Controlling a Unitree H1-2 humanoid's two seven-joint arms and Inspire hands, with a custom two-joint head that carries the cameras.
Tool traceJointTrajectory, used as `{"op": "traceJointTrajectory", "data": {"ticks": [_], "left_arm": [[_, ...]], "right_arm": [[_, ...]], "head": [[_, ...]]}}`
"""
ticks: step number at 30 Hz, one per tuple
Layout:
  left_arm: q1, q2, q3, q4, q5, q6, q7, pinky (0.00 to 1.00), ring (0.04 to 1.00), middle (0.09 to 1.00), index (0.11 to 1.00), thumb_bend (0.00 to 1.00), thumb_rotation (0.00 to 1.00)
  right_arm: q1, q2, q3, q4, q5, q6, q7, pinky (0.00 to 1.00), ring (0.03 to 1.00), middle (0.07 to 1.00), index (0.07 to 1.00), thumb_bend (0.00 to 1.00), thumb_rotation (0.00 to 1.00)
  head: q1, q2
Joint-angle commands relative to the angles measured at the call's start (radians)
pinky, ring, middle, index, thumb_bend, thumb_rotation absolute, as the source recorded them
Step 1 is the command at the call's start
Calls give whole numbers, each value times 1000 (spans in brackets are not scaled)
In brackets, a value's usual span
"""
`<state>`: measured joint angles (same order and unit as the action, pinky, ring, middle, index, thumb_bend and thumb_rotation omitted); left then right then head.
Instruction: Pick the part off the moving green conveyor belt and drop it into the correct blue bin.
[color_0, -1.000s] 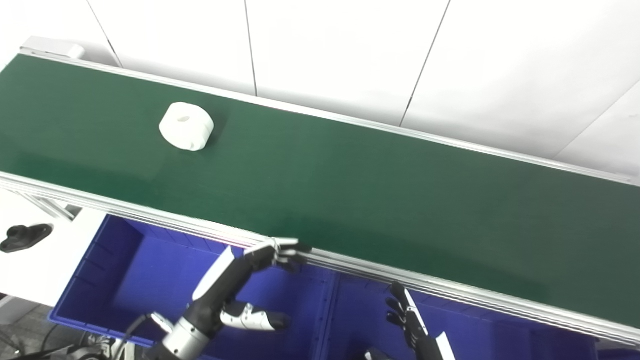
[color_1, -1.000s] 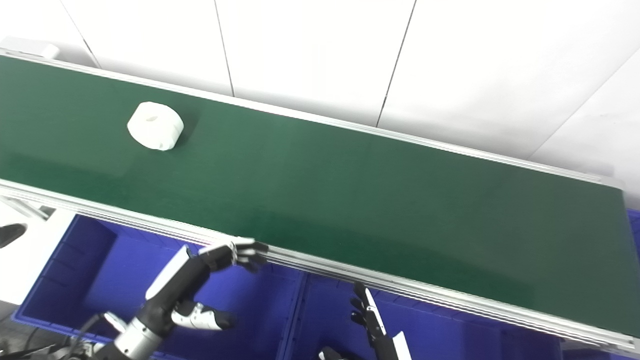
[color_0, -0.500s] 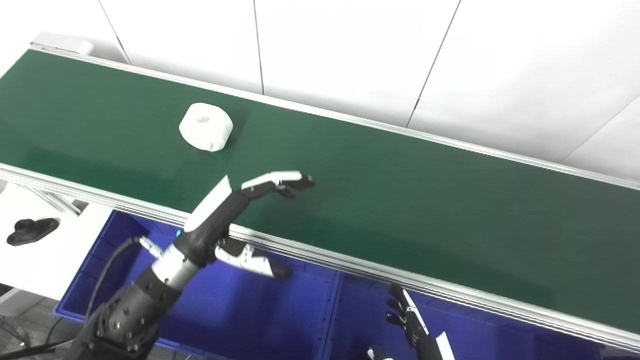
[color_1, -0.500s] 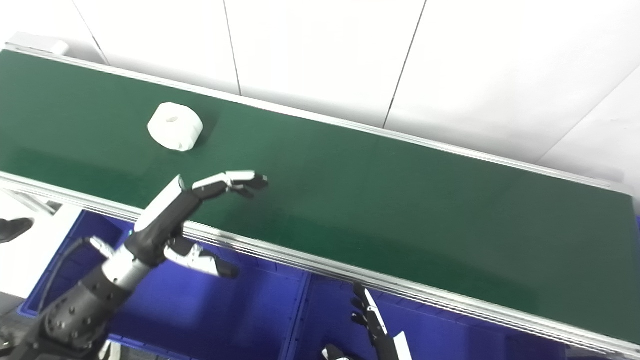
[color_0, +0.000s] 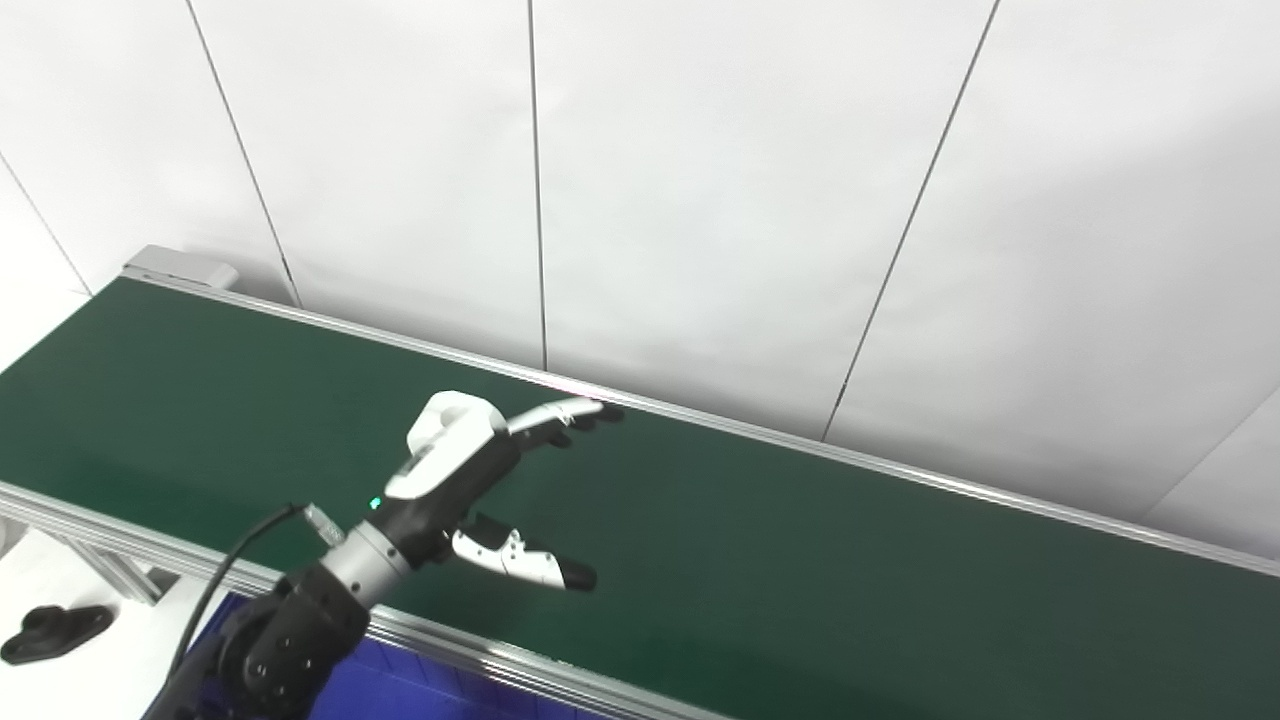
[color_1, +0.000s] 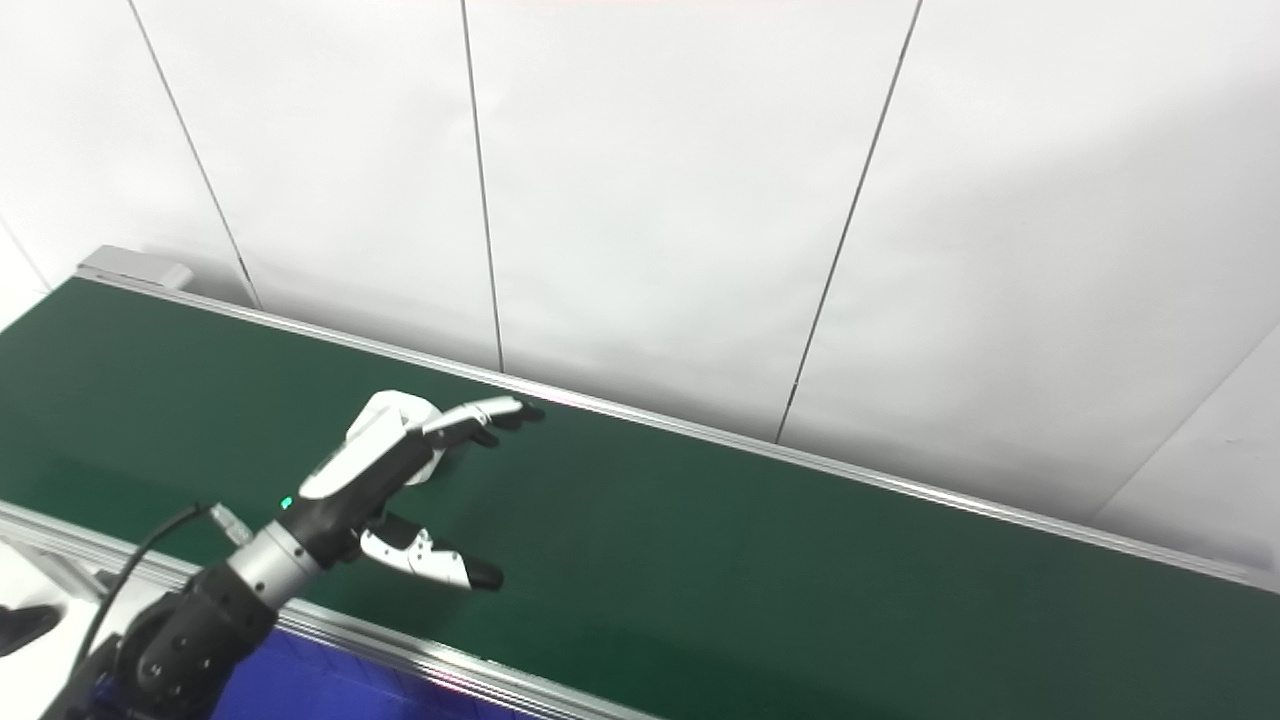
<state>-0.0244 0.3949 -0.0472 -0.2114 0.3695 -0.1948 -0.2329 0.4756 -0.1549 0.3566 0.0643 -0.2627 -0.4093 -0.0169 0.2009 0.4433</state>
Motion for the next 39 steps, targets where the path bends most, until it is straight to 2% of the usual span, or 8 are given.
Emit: {"op": "traceJointTrajectory", "data": {"ticks": [1, 7, 10, 15, 20, 30, 35, 39], "left_arm": [[-51, 26, 18, 7, 26, 13, 19, 772, 873, 917, 873, 759, 623], [-90, 41, 27, 45, 72, 39, 22, 822, 912, 937, 888, 781, 614], [-117, 60, 21, 77, 128, 57, 20, 847, 930, 953, 897, 803, 561], [-166, 73, 8, 144, 188, 90, 24, 927, 949, 967, 902, 835, 314], [-219, 91, -30, 238, 286, 82, 62, 947, 950, 973, 887, 892, 197], [-290, 96, -106, 356, 395, 97, 104, 998, 987, 993, 877, 910, 120], [-316, 76, -131, 400, 396, 101, 106, 1000, 989, 991, 863, 893, 92], [-330, 51, -144, 451, 376, 72, 140, 970, 961, 963, 832, 832, 10]], "right_arm": [[5, -1, 6, -23, 2, -60, -15, 789, 868, 891, 943, 658, 657], [1, -7, 16, -21, 3, -60, -27, 779, 861, 877, 936, 659, 650], [-8, -13, 27, -16, 14, -60, -37, 771, 855, 881, 932, 650, 633], [-17, -23, 42, -9, 24, -61, -48, 776, 861, 888, 933, 650, 638], [-18, -25, 45, -11, 23, -60, -49, 778, 857, 876, 936, 659, 643], [-20, -34, 58, -17, 25, -60, -56, 747, 850, 881, 934, 643, 623], [-19, -34, 64, -21, 24, -61, -64, 752, 847, 881, 929, 624, 603], [-18, -33, 65, -23, 23, -61, -69, 748, 848, 877, 926, 626, 596]], "head": [[2, -1], [13, -1], [17, -2], [21, -4], [20, -4], [21, 3], [16, 9], [14, 12]]}}
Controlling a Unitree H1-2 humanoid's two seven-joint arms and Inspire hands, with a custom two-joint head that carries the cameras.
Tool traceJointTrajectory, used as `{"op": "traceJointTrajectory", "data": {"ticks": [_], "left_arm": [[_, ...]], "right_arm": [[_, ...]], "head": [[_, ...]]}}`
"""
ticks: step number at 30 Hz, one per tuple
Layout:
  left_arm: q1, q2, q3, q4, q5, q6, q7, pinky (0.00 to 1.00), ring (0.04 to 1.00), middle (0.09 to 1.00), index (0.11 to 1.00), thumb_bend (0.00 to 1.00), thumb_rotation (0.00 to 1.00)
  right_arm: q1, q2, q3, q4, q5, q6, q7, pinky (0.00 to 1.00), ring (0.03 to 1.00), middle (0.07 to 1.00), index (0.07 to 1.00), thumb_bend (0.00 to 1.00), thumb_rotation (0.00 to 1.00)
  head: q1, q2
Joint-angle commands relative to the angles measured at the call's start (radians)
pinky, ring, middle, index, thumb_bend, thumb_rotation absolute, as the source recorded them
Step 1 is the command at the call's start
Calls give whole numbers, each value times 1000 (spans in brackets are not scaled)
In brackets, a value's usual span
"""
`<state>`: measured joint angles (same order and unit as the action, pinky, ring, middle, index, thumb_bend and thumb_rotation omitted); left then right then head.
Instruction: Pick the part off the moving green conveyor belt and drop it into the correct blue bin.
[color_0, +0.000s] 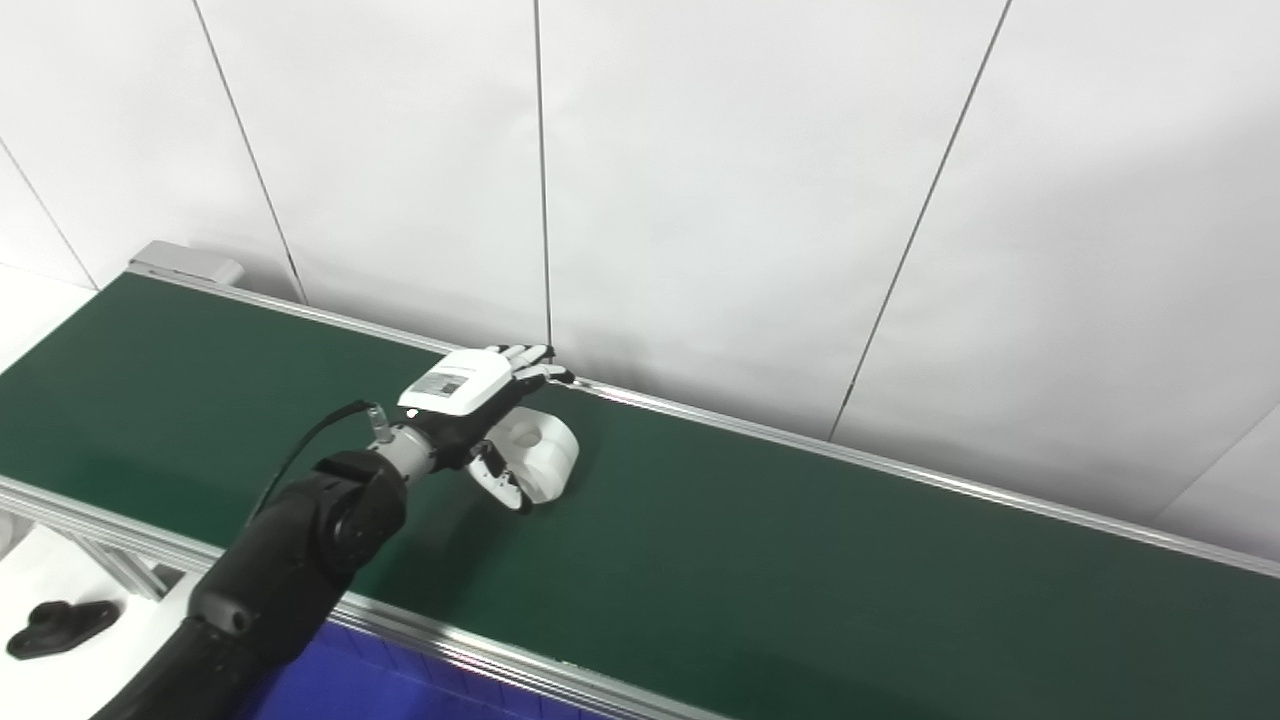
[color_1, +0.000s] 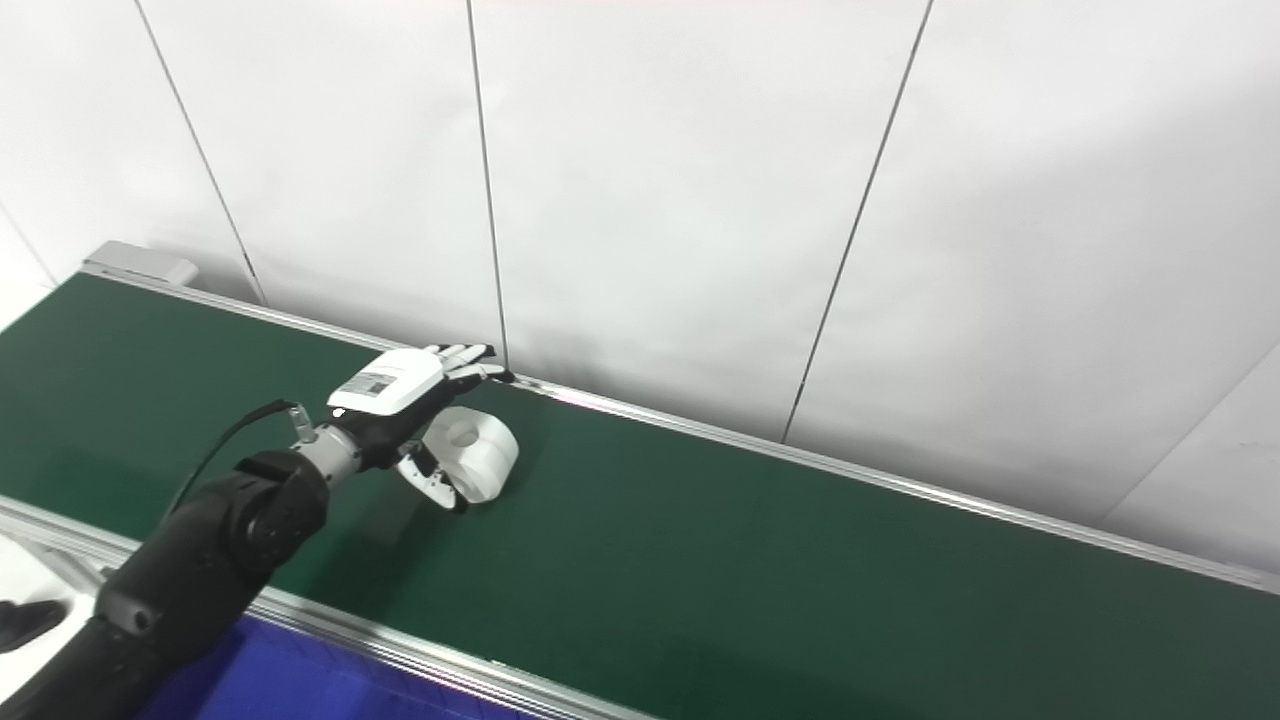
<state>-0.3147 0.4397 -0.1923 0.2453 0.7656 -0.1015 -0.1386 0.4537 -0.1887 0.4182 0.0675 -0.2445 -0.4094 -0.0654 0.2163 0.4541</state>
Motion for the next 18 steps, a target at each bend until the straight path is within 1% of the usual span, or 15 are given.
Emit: {"op": "traceJointTrajectory", "data": {"ticks": [1, 3, 4, 5, 6, 7, 8, 9, 11, 12, 14, 18], "left_arm": [[-42, -2, 2, 7, -27, -30, 56, 964, 957, 958, 828, 825, 5], [-45, -24, 7, 41, -64, -57, 77, 887, 902, 921, 803, 798, 0], [-46, -32, 8, 54, -83, -69, 83, 717, 807, 857, 779, 748, 0], [-48, -38, 7, 65, -94, -81, 92, 651, 756, 819, 764, 721, 0], [-48, -43, 5, 75, -101, -90, 102, 564, 666, 743, 733, 675, 0], [-47, -54, 4, 78, -111, -89, 107, 564, 666, 743, 733, 675, 0], [-46, -61, 4, 80, -119, -89, 109, 491, 534, 616, 646, 586, 0], [-44, -66, 3, 80, -123, -87, 111, 445, 452, 537, 593, 531, 0], [-42, -72, -2, 80, -125, -82, 113, 422, 411, 493, 561, 503, 0], [-41, -75, -6, 78, -121, -75, 113, 413, 403, 492, 541, 498, 0], [-39, -79, -11, 77, -119, -70, 113, 433, 411, 505, 520, 497, 0], [-32, -82, -16, 56, -138, -28, 70, 420, 402, 504, 525, 496, 0]], "right_arm": [[4, 1, 3, -27, 6, -60, -21, 748, 849, 878, 926, 626, 595], [6, 2, 4, -28, 7, -60, -23, 754, 851, 876, 926, 631, 596], [6, 2, 4, -28, 7, -60, -24, 754, 852, 874, 926, 640, 605], [6, 2, 4, -28, 7, -60, -26, 756, 851, 871, 925, 644, 607], [8, 3, 3, -29, 8, -60, -25, 760, 849, 867, 923, 646, 607], [10, 4, 1, -31, 7, -60, -24, 760, 849, 867, 923, 646, 607], [11, 5, -1, -32, 7, -60, -22, 761, 846, 863, 923, 646, 608], [11, 5, -1, -32, 7, -60, -23, 761, 844, 860, 923, 646, 609], [12, 5, -1, -32, 8, -60, -26, 758, 843, 857, 923, 646, 607], [13, 5, 0, -33, 11, -60, -27, 758, 844, 853, 924, 647, 607], [14, 4, 2, -35, 15, -60, -27, 761, 844, 852, 924, 645, 605], [15, 6, 1, -37, 13, -60, -32, 747, 836, 845, 919, 651, 603]], "head": [[-3, 2], [-5, 5], [-5, 5], [-5, 5], [-5, 7], [-5, 7], [-5, 7], [-5, 7], [-5, 12], [-5, 13], [-5, 14], [-6, 19]]}}
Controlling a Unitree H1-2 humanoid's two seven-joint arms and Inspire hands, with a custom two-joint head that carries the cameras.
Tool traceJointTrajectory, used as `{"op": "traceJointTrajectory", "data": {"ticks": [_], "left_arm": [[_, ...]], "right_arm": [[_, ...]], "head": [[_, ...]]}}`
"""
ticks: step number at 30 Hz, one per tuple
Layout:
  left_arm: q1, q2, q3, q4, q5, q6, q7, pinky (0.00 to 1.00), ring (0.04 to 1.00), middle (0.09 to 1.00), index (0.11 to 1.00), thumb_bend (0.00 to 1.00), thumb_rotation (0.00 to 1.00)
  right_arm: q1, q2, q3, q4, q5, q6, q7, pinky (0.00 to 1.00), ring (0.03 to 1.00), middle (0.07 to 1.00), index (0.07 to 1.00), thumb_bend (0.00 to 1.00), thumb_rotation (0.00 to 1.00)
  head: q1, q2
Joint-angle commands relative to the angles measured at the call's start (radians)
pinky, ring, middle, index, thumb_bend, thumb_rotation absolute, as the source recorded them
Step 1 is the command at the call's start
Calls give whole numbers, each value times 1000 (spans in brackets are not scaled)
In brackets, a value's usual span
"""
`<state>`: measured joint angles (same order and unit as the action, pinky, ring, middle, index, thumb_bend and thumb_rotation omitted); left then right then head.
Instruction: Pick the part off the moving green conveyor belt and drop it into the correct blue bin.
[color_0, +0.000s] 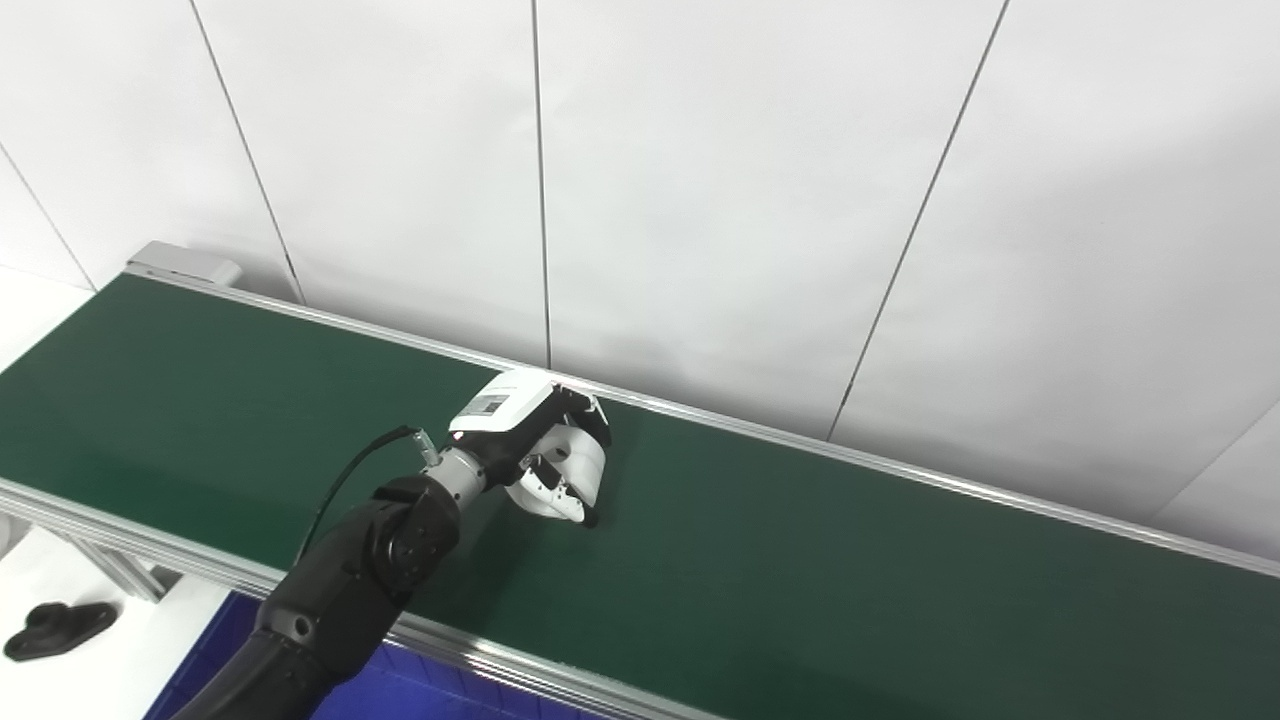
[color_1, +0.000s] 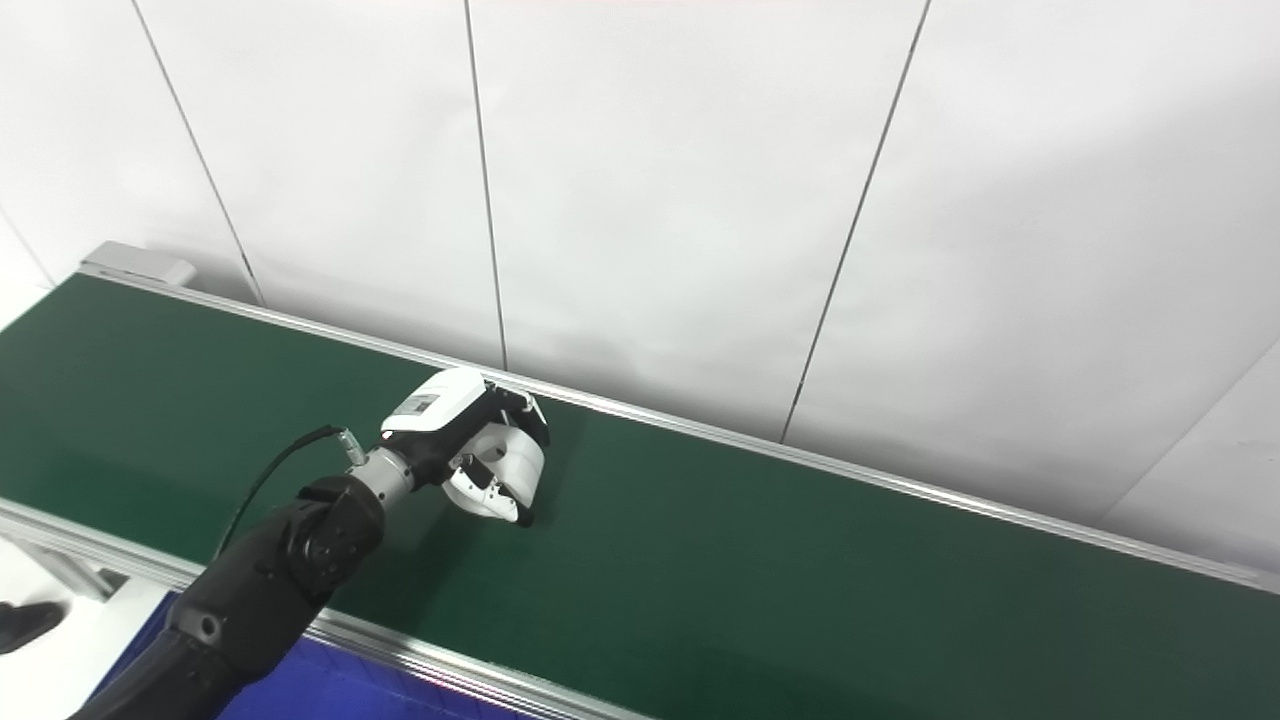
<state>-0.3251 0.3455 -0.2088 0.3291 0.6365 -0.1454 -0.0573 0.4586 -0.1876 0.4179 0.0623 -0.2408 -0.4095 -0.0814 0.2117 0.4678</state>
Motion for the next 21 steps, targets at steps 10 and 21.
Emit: {"op": "traceJointTrajectory", "data": {"ticks": [10, 21], "left_arm": [[15, 31, 12, -223, -35, 135, -116, 433, 407, 504, 522, 496, 0], [168, 43, 141, -615, -232, 163, -165, 398, 392, 486, 552, 492, 0]], "right_arm": [[18, 2, 7, -42, 7, -60, -13, 758, 839, 849, 932, 651, 619], [64, 27, -7, -150, -14, -31, 23, 751, 832, 863, 935, 653, 638]], "head": [[-8, 27], [-133, 258]]}}
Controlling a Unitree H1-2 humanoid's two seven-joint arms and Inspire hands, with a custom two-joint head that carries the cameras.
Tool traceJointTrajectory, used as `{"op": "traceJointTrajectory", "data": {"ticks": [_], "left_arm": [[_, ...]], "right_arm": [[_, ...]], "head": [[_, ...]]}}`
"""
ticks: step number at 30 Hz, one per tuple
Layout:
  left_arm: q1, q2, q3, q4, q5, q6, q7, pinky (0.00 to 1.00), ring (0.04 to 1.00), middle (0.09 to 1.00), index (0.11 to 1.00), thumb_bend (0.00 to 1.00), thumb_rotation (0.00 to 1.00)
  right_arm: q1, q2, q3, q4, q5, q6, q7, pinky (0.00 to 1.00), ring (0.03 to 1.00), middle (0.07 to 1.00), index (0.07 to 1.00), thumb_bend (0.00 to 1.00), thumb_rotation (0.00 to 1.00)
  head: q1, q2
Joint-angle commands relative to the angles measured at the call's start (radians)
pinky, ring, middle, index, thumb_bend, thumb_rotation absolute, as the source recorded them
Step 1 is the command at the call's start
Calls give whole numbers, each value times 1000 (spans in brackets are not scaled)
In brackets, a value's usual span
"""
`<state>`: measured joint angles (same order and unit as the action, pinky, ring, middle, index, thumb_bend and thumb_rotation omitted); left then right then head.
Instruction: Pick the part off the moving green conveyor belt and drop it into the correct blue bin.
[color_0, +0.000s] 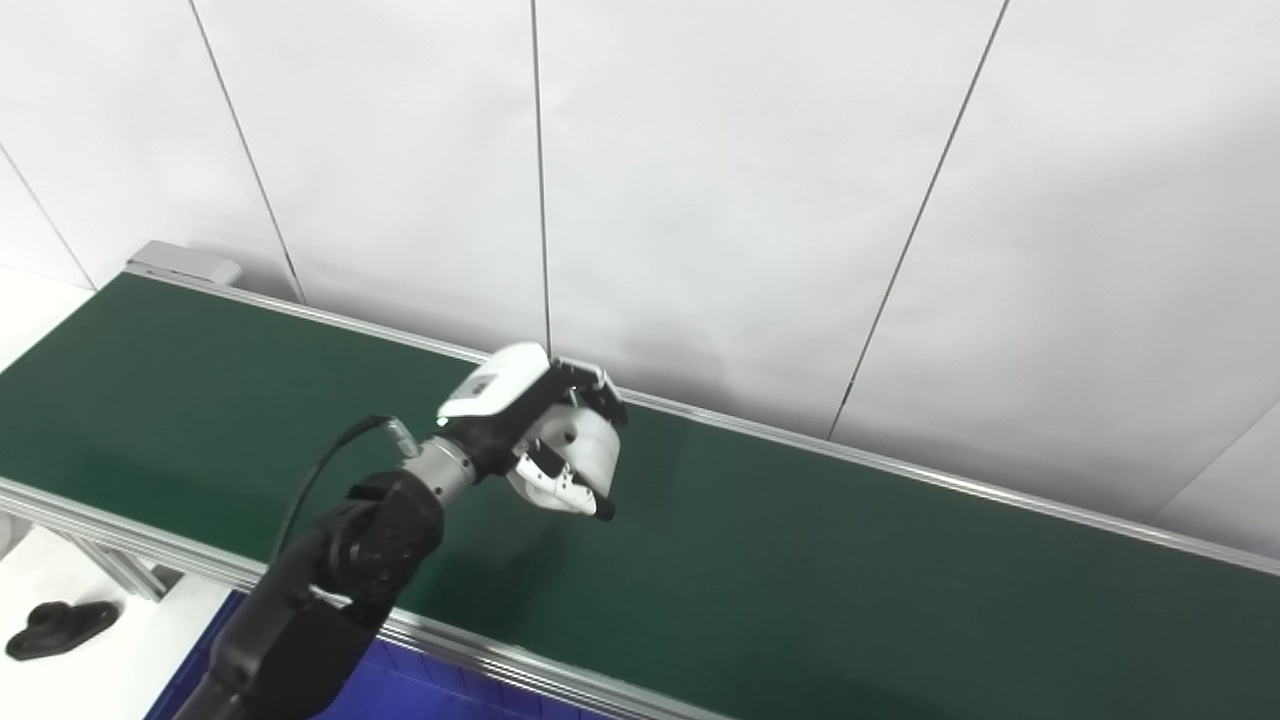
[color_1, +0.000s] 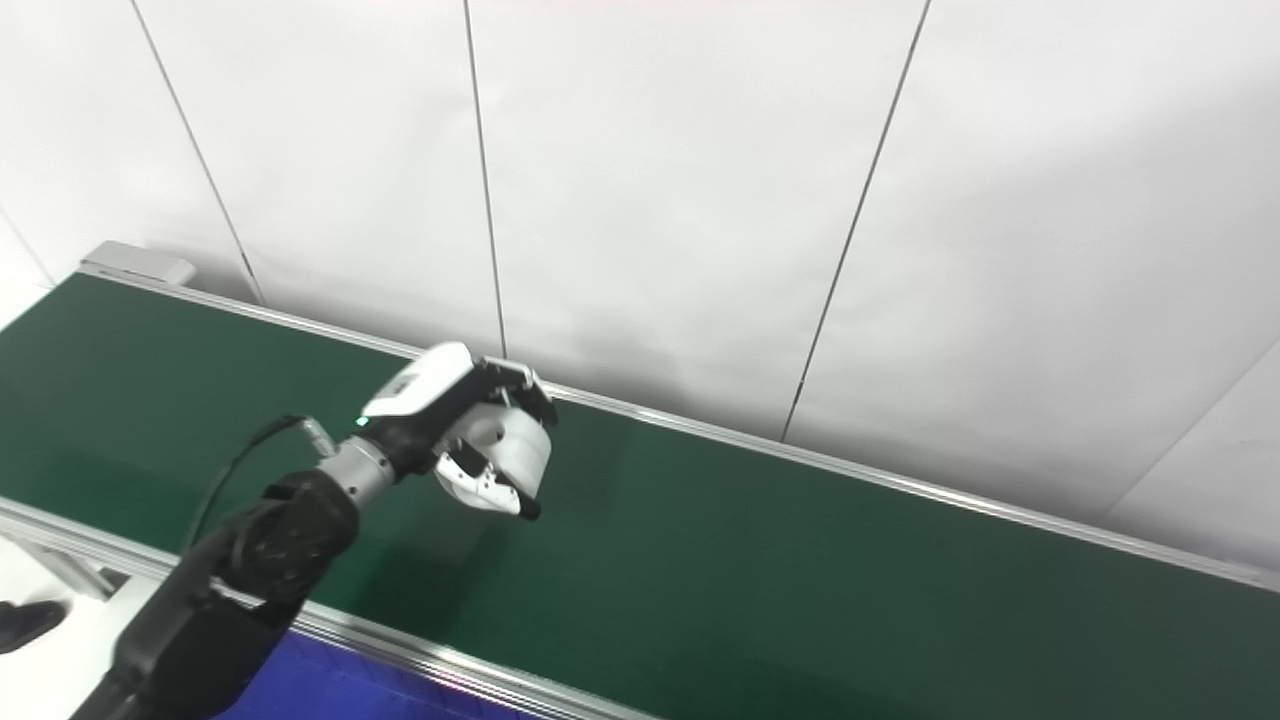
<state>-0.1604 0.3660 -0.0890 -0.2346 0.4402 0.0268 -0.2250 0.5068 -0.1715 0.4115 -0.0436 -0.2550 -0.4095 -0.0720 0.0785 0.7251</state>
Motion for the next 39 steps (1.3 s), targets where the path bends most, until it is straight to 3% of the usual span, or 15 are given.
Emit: {"op": "traceJointTrajectory", "data": {"ticks": [1, 2, 5, 7, 12, 13, 17, 26, 31, 35, 39], "left_arm": [[25, 25, 31, -77, -60, -20, 0, 419, 402, 487, 550, 493, 0], [52, 25, 42, -104, -88, -31, -1, 421, 403, 487, 550, 494, 0], [118, 23, 62, -146, -155, -72, 4, 422, 404, 490, 549, 494, 0], [170, 20, 70, -167, -197, -105, 6, 427, 411, 495, 544, 495, 0], [263, 7, 69, -209, -241, -152, 6, 458, 431, 499, 528, 498, 0], [282, 4, 67, -221, -245, -155, 4, 451, 428, 499, 531, 497, 0], [357, -20, 50, -264, -241, -155, 4, 436, 421, 498, 533, 497, 0], [535, -88, -10, -286, -235, -172, 4, 440, 423, 504, 521, 498, 0], [605, -104, -37, -266, -182, -220, 14, 448, 433, 499, 517, 499, 0], [643, -118, -54, -219, -120, -248, 32, 458, 432, 498, 518, 498, 0], [649, -130, -66, -131, -32, -316, 78, 478, 441, 503, 503, 499, 0]], "right_arm": [[19, 13, -2, -56, 0, -23, 19, 774, 843, 866, 946, 656, 639], [25, 16, -2, -73, 1, -9, 25, 776, 844, 866, 947, 656, 640], [41, 25, -8, -105, 1, 15, 40, 808, 868, 872, 956, 679, 645], [54, 31, -13, -131, 0, 29, 48, 820, 874, 873, 955, 680, 641], [77, 33, -25, -176, 0, 46, 64, 831, 876, 875, 954, 678, 651], [82, 33, -29, -191, 2, 56, 69, 835, 880, 877, 953, 685, 654], [93, 26, -40, -254, 18, 108, 96, 838, 875, 880, 952, 674, 648], [84, 30, -78, -308, 61, 165, 131, 836, 884, 871, 933, 689, 627], [76, 27, -97, -325, 76, 188, 149, 848, 884, 867, 930, 664, 606], [73, 21, -112, -329, 97, 191, 162, 837, 872, 858, 924, 664, 587], [66, 13, -123, -336, 106, 210, 180, 843, 879, 858, 925, 669, 588]], "head": [[-10, 14], [-36, 49], [-65, 74], [-93, 114], [-104, 162], [-112, 192], [-116, 238], [-105, 279], [-95, 288], [-85, 292], [-86, 291]]}}
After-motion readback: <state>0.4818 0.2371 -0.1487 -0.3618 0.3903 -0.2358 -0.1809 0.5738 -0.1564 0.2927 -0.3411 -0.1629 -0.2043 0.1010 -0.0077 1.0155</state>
